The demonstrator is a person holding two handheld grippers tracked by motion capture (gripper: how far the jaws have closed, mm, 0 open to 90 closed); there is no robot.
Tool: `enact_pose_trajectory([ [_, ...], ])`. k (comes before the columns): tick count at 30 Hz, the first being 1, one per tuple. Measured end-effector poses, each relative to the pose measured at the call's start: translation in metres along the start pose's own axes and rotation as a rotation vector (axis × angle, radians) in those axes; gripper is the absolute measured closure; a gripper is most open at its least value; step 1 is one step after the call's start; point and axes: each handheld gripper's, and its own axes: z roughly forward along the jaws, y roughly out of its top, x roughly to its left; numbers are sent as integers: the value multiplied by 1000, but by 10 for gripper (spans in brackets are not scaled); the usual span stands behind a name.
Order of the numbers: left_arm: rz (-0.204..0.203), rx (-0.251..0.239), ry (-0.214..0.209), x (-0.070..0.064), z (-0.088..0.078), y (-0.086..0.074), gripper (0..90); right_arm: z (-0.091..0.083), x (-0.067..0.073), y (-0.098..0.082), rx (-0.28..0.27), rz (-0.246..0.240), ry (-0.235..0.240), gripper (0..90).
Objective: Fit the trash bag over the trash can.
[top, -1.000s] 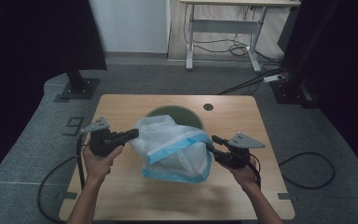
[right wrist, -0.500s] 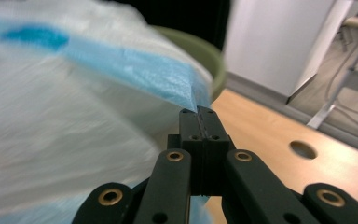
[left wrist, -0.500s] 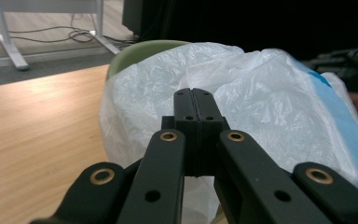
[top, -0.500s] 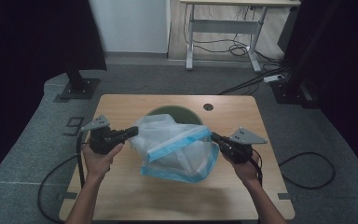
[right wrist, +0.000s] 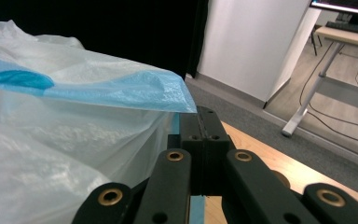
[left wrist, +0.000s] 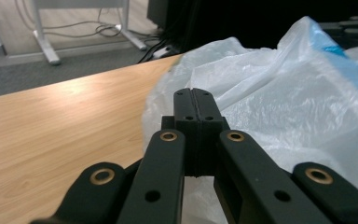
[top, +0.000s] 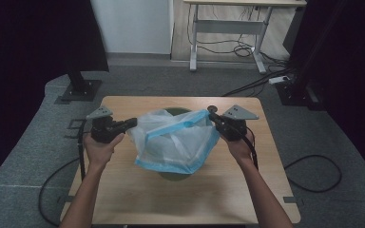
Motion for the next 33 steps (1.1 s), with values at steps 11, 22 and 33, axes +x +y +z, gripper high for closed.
enact_pose_trajectory([
  [11,-39,31,42,28,22,-3,898,43,-9,-10,53,44,-30,888],
  [22,-60,88,78,33,42,-10,898,65,-14,-24,96,161,6,888],
  [33,-106,137,57,36,63,-17,898,75,-19,-35,143,244,70,889],
])
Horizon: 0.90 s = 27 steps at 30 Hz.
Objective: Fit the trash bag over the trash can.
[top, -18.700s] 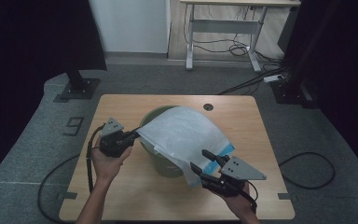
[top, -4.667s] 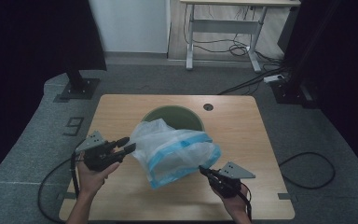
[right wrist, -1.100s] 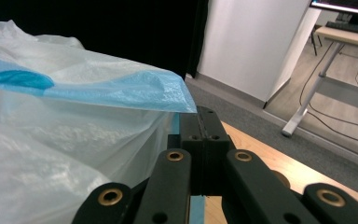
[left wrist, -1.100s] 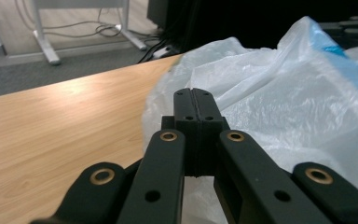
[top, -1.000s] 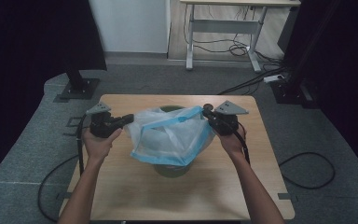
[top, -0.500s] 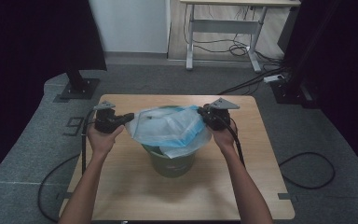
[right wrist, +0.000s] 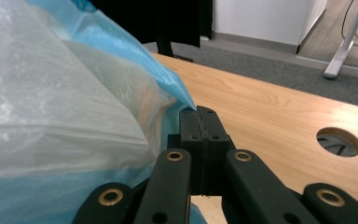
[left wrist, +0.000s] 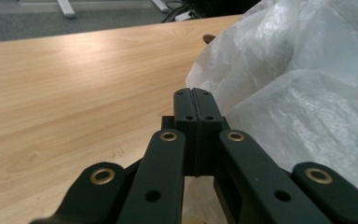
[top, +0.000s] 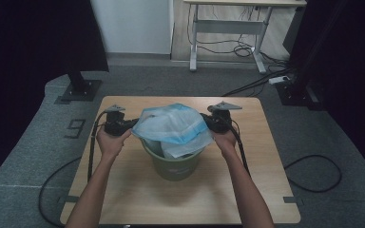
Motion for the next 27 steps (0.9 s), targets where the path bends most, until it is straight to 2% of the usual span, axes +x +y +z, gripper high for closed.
enact_pose_trajectory([
  [4,-20,25,-15,1,3,0,898,3,-1,-3,32,3,-2,888],
  [6,-16,57,8,2,6,-2,898,6,-1,-5,72,-3,-35,888],
  [7,-25,58,3,4,6,-5,898,9,-4,-11,94,10,-45,888],
  [12,-26,32,-23,7,2,-13,898,7,-12,-22,86,45,-40,888],
  [14,-26,24,-32,7,1,-15,898,0,-17,-24,46,71,-37,887],
  [15,-24,21,-34,7,1,-15,898,0,-17,-24,46,71,-37,887],
  [16,-22,17,-35,6,1,-15,897,-10,-19,-22,-2,76,-45,848],
  [17,-22,15,-36,6,1,-14,897,-10,-19,-22,-2,76,-45,848],
  [18,-24,8,-41,6,1,-14,897,-19,-20,-19,-45,84,-55,762],
  [22,-19,2,-41,4,1,-12,897,-35,-21,-12,-93,70,-66,731],
  [24,-17,1,-40,3,1,-12,897,-47,-19,-8,-123,56,-56,704],
  [25,-16,2,-38,3,1,-11,897,-61,-14,-4,-143,40,-46,679],
  [27,-16,2,-37,3,1,-11,897,-65,-12,-3,-147,38,-34,669],
])
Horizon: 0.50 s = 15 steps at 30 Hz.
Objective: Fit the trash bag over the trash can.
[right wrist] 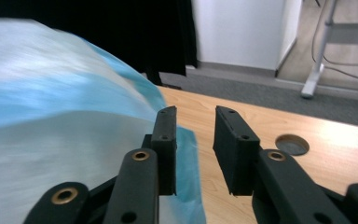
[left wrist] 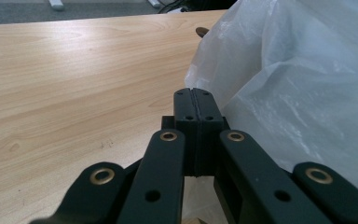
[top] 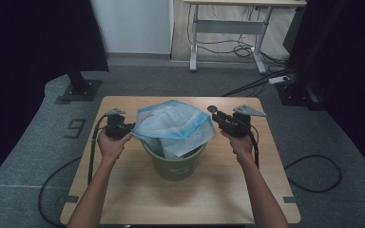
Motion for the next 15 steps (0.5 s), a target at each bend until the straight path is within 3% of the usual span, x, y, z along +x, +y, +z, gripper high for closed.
enact_pose_trajectory([
  [2,1,0,4,0,-1,0,897,-12,11,3,7,-20,44,632],
  [5,5,-6,9,-2,-2,0,897,-19,20,5,6,-48,72,602],
  [7,9,-12,13,-3,-4,1,897,-24,35,9,5,-86,102,564],
  [15,16,-18,16,-5,-6,1,897,-27,62,23,6,-126,161,481],
])
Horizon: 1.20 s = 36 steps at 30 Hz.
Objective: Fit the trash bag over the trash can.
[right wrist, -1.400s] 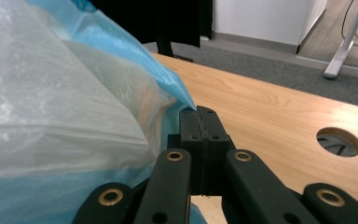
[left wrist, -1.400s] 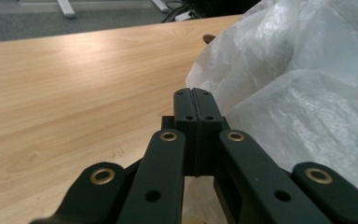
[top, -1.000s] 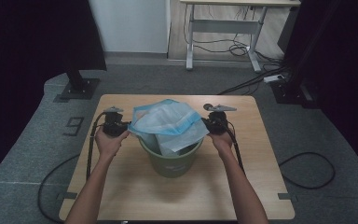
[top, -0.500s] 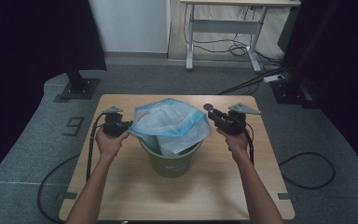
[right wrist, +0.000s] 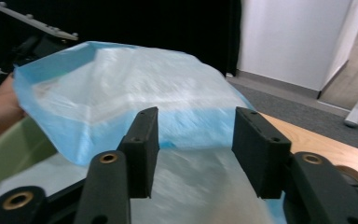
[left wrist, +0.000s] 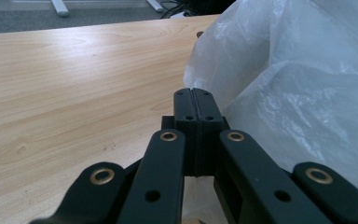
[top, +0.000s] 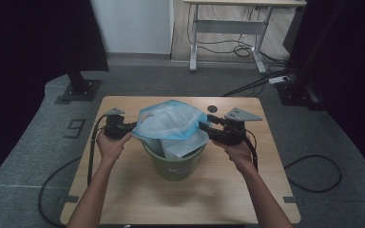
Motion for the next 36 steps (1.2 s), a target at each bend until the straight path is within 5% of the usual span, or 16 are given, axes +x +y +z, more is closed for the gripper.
enact_pose_trajectory([
  [14,6,-12,-8,-3,-3,1,897,30,31,7,97,-40,27,354],
  [19,10,-15,-9,-4,-4,1,897,29,43,8,101,-55,46,336],
  [24,7,-14,-12,-6,-3,0,897,36,53,7,140,-93,-7,320],
  [28,11,-14,-10,-9,-3,0,897,47,51,5,142,-104,-36,446],
  [32,16,-16,-12,-9,-4,0,897,55,54,2,174,-135,-38,674],
  [36,13,-22,-15,-8,-6,0,897,57,49,-2,202,-118,-55,873],
])
